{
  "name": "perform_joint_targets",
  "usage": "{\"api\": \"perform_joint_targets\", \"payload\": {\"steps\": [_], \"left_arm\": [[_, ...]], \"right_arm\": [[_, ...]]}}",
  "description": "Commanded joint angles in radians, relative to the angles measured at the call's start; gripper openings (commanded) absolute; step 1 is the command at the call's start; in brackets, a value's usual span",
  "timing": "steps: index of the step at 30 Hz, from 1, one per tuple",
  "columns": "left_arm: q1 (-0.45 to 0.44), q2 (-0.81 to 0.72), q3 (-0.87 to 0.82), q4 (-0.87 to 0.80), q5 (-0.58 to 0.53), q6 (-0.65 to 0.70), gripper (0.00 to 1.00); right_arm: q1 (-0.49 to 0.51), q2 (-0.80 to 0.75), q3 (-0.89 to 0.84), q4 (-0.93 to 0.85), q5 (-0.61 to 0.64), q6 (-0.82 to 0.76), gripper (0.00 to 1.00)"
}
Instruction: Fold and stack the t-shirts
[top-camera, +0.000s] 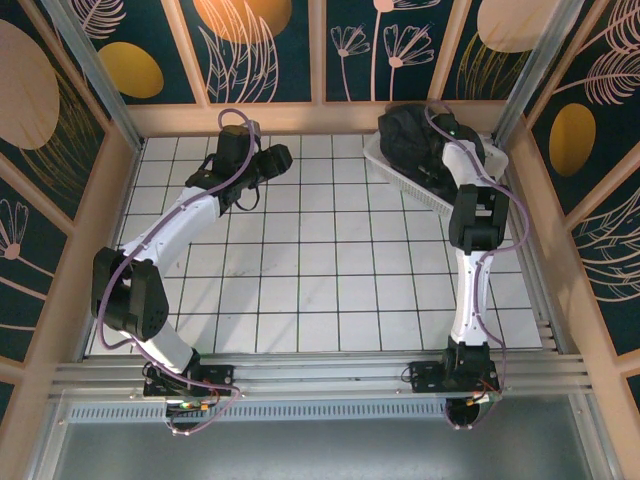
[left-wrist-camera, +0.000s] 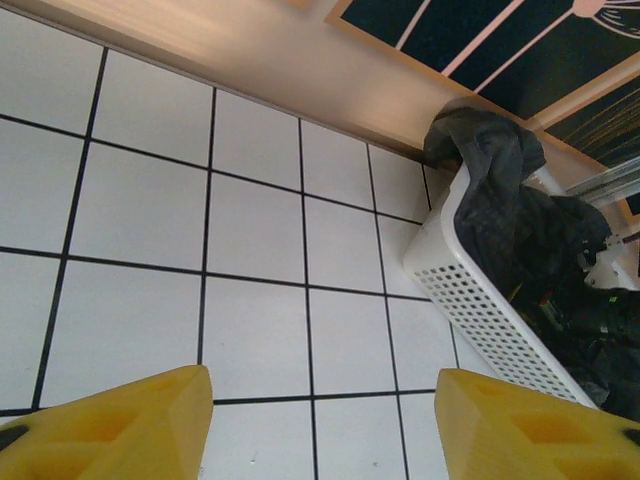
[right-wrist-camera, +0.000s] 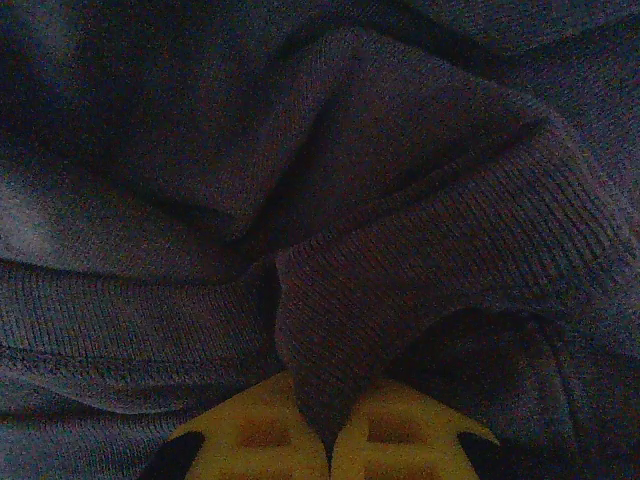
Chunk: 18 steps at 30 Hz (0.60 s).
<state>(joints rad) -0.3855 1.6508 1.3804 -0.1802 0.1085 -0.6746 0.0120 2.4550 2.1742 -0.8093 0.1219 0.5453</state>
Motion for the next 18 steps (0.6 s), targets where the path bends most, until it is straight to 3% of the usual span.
{"api": "perform_joint_targets", "payload": {"steps": [1,12,18], "left_arm": [[-0.006,-0.026,0.019,-0.025,0.008,0.007,0.57],[-0.006,-0.033,0.059,-0.068,-0.109,-0.004,0.52],[-0.006,-0.021,0.127,-0.146,-0.240,-0.010,0.52]], "right_arm": [[-0.006,-0.105,0.013,0.105,0.010,-0.032,0.00],[0.029,-0.519,-0.009,0.354,0.013,-0.112,0.00],[0.133,-0.692,-0.003,0.517,-0.040,-0.188,0.00]]}}
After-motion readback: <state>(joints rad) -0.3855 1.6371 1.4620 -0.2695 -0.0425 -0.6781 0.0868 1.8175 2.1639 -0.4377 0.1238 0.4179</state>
